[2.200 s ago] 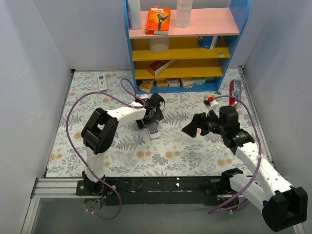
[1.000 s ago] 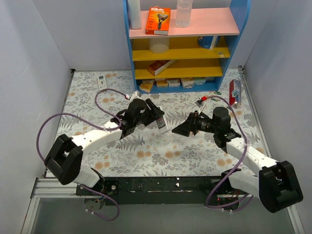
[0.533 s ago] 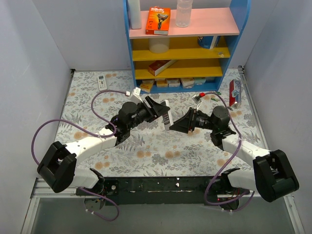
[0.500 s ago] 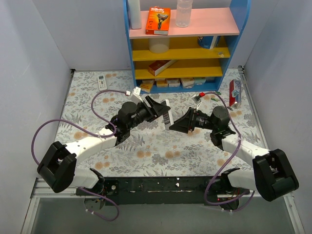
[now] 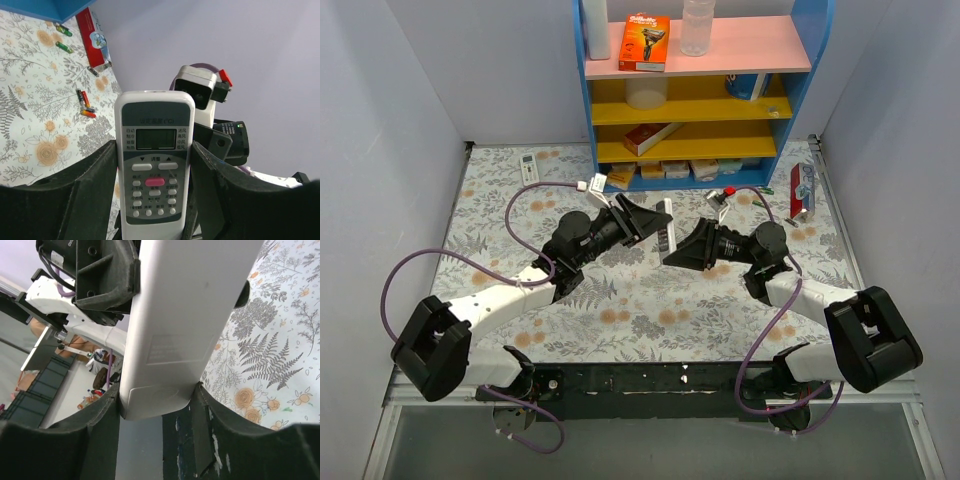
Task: Load the batteries into the remote control
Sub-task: Adjust the remote control.
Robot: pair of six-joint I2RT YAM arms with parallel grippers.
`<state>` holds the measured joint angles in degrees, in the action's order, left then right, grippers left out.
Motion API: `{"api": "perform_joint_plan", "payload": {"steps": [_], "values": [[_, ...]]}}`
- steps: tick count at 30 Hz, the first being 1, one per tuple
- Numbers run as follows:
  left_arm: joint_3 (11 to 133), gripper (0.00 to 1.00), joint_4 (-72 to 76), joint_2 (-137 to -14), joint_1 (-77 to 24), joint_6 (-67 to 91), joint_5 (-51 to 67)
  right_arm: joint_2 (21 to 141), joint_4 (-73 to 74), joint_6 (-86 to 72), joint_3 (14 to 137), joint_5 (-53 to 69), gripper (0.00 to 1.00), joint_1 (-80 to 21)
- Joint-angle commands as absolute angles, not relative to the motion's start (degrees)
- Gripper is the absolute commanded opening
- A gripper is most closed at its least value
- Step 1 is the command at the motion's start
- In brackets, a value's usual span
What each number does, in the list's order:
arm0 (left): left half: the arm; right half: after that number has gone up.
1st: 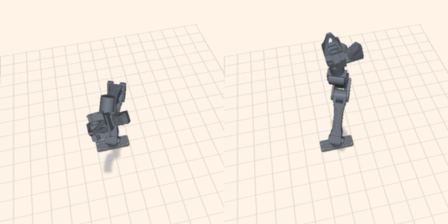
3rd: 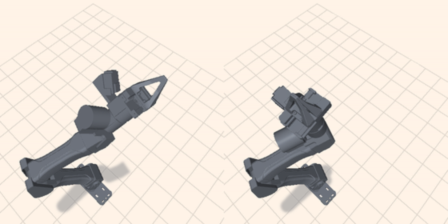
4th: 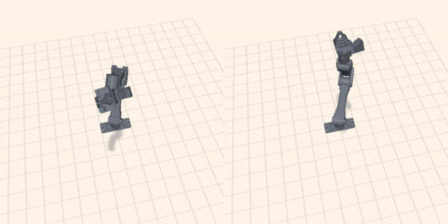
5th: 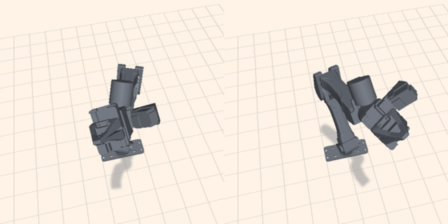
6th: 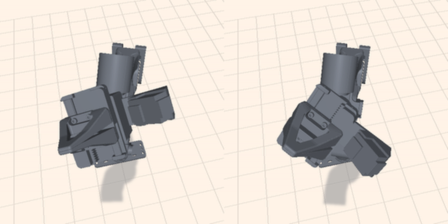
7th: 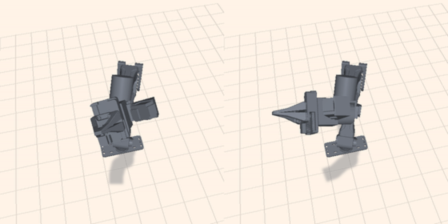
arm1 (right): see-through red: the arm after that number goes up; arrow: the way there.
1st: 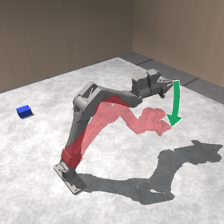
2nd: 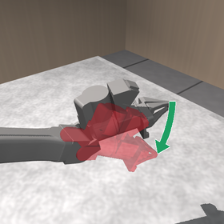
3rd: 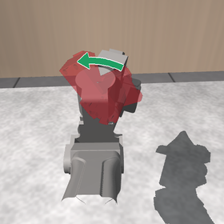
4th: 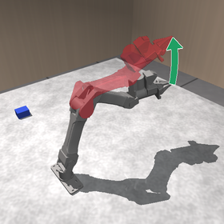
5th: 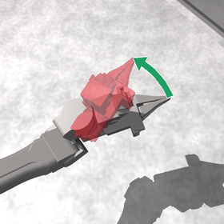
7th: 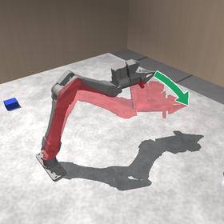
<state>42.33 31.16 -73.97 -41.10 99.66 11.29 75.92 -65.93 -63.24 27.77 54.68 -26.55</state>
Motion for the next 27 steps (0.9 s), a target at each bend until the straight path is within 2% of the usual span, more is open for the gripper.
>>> {"api": "perform_joint_plan", "payload": {"steps": [1, 2, 3, 4, 5, 6, 7, 8, 9, 14, 18, 22, 27], "values": [[41.0, 0.15, 33.3, -71.0, -41.4, 98.9, 12.1, 75.4, -73.0, -64.3, 30.8, 56.9, 0.37, -27.6], [40.7, 0.15, 33.3, -70.8, -41.4, 98.7, 12.0, 75.3, -72.8, -64.0, 30.8, 57.0, 0.31, -27.6], [40.4, 0.15, 33.4, -70.5, -41.4, 98.7, 12.0, 75.1, -72.3, -63.6, 30.8, 57.0, 0.20, -27.6], [40.2, 0.18, 33.3, -70.2, -41.4, 98.4, 11.8, 75.0, -71.0, -62.7, 30.8, 57.0, 0.14, -27.6], [40.0, 0.28, 32.9, -69.5, -41.4, 98.2, 11.7, 74.7, -69.8, -61.9, 31.0, 57.1, 0.10, -27.6], [39.6, 0.57, 32.3, -68.9, -41.4, 97.7, 11.3, 74.0, -68.2, -60.7, 31.6, 57.1, 0.04, -27.6], [39.6, 0.77, 31.5, -68.3, -41.4, 96.7, 9.9, 73.6, -63.2, -57.7, 32.0, 57.0, 0.01, -27.6], [39.6, 0.92, 28.9, -66.7, -41.4, 95.9, 9.1, 73.0, -60.0, -55.1, 32.4, 56.8, 0.01, -27.7], [39.8, 0.98, 27.1, -65.8, -41.4, 95.1, 8.1, 71.7, -56.4, -52.5, 33.1, 56.4, 0.01, -27.7], [43.9, 0.98, 10.8, -61.8, -41.3, 90.5, 0.7, 68.2, -17.2, -25.6, 42.2, 45.1, 0.01, -29.5], [48.9, 0.98, 2.3, -61.2, -41.4, 89.5, -1.8, 68.6, -1.6, -14.3, 48.3, 32.4, 0.01, -32.3], [52.0, 0.98, -1.6, -62.0, -41.5, 89.6, -2.5, 69.4, 5.4, -9.1, 51.9, 20.9, 0.01, -36.2], [56.3, 0.98, -7.5, -65.0, -41.5, 88.7, -6.5, 70.1, 7.9, -6.6, 54.5, 12.8, 0.01, -40.6]]}}
